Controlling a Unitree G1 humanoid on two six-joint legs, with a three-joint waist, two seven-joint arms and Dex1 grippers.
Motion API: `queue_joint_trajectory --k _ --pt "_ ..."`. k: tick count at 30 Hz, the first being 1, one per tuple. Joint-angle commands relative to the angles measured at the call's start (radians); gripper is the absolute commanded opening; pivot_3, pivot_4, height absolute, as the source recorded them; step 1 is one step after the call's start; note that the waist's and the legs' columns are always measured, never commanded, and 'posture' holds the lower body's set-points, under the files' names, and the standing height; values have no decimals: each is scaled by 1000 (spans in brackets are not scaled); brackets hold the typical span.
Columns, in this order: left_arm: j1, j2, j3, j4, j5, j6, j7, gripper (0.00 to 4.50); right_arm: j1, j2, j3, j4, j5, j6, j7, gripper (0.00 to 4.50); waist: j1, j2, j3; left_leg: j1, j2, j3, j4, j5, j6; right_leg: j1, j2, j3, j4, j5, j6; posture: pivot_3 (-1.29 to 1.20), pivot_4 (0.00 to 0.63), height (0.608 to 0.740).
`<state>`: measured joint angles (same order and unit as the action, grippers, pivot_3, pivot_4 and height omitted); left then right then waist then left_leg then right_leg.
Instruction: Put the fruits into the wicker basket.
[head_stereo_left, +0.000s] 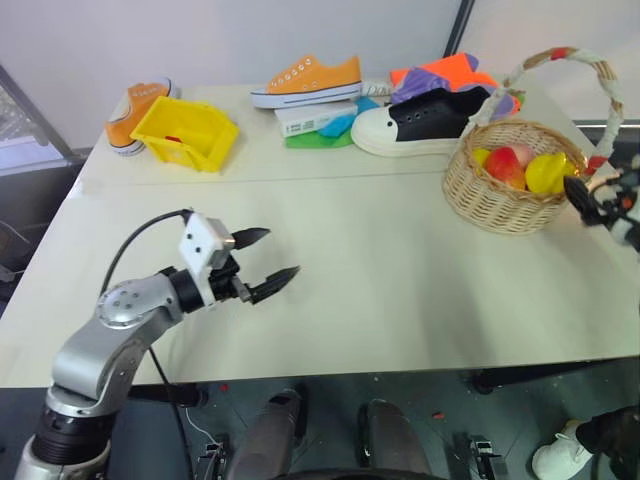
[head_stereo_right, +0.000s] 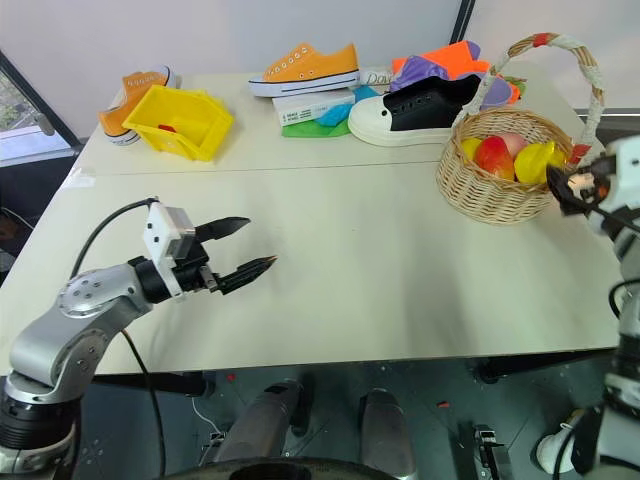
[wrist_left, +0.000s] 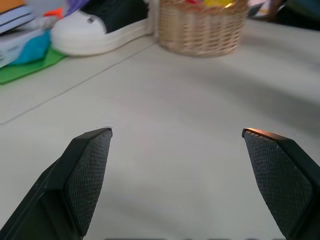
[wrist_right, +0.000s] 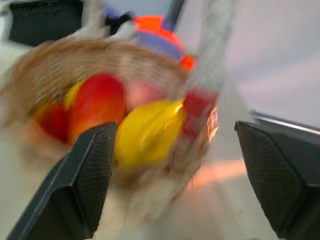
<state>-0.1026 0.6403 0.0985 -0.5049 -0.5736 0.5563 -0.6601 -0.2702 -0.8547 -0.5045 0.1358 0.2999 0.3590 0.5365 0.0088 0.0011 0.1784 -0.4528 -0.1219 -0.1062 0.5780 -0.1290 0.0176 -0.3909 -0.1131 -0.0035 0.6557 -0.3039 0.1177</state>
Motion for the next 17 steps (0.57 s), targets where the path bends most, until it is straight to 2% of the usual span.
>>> queue_joint_trajectory --k 1,4,7,11,17 --pt "50 25 80 32 34 -48 -5 4500 95 -13 -74 -141 105 9 132 3904 -1 0 0 0 0 0 0 0 0 0 0 0 0 0 0 0 150 740" --pt "93 23 118 79 65 -91 0 4500 207 4 -54 -238 157 9 232 3904 -3 0 0 0 1 0 0 -1 -2 0 0 0 0 0 0 0 150 740" --pt "149 6 154 120 84 -127 8 4500 269 52 31 -380 215 41 277 3904 -6 0 0 0 1 0 0 -2 -2 0 0 0 -1 0 -1 0 150 740" --pt "228 -27 183 137 105 -170 24 4500 220 117 161 -416 188 39 247 3904 -19 0 0 0 2 0 -1 -2 -2 0 0 1 -2 -1 -1 0 150 740" --pt "304 -64 209 120 116 -182 56 4500 143 171 260 -339 161 11 253 3904 -15 0 0 -1 2 0 -1 -3 -2 -3 0 0 -5 -1 -1 0 150 740"
